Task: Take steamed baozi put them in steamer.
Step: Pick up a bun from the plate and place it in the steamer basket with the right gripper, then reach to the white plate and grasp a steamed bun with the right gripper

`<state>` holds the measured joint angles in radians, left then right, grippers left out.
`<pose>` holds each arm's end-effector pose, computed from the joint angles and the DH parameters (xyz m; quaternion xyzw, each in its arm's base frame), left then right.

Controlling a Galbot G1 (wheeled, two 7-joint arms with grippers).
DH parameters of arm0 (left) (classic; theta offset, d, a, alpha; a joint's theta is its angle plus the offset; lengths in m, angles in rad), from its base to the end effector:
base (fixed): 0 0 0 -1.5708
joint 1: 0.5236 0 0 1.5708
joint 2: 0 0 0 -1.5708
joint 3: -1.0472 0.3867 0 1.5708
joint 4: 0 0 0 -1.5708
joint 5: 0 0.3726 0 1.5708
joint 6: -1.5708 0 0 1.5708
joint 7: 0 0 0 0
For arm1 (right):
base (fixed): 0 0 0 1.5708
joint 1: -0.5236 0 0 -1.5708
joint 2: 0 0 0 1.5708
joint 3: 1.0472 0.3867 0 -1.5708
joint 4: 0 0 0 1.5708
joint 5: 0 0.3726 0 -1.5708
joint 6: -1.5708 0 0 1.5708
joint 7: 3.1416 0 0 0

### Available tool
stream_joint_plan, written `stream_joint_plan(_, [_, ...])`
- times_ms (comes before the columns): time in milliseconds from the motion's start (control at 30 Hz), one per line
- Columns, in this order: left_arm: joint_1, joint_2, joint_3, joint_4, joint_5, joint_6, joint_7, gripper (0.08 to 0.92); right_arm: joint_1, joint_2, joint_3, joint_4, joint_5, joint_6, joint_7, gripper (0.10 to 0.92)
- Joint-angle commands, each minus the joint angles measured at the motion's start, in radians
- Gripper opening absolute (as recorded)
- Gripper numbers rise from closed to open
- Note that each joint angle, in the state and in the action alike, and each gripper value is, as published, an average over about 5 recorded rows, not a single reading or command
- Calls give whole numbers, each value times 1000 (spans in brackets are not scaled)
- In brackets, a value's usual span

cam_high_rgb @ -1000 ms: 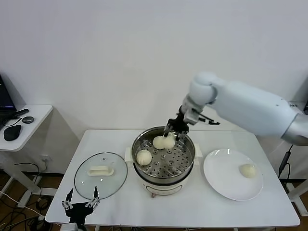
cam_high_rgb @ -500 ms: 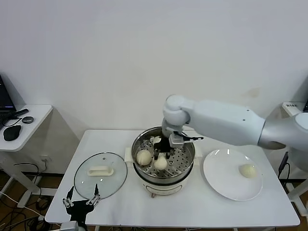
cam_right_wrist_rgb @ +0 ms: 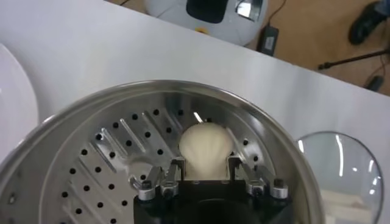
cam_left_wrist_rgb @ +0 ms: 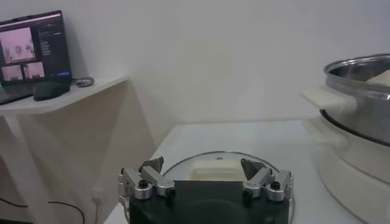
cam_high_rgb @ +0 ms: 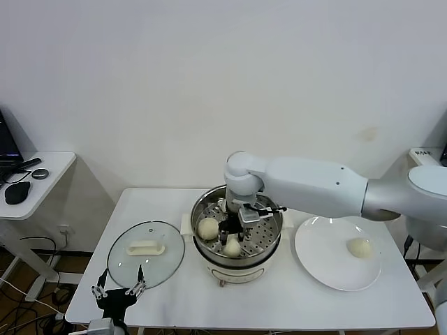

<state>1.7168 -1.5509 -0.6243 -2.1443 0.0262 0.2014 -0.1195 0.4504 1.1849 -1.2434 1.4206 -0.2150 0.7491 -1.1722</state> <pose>0.1300 0.0351 -0.3374 0.0983 -0.9830 -0.0555 0.1449 0.5392 0.1682 -0.1116 -0.7154 -0.0475 -0.6865 0.1208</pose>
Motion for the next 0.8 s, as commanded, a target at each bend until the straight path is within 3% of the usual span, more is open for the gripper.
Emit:
stream_joint_plan(33, [-1,0,0,2,0,1,1,823,13,-6,2,32,6,-120,-53,547])
stream_joint_plan(300, [2,-2,1,-4,0,1,2,823,60,-56,74,33,63,-172,-122,773])
stream_joint_plan(467, [2,-4,4,-4,1,2,2,823,89,-133,168,20,147,-278,-137,820])
stream_joint_plan(567, [4,-4,7,-5,1,1,2,823,108,-230,224,-1,251,-450,-152,822])
stream_joint_plan(700, [6,1,7,-12,-3,2,3,823,124,-379,248,-27,388,-796,-181,823])
stream_joint_plan(800, [6,6,4,-24,-8,6,8,823,74,-483,294,-64,389,-1004,-173,823])
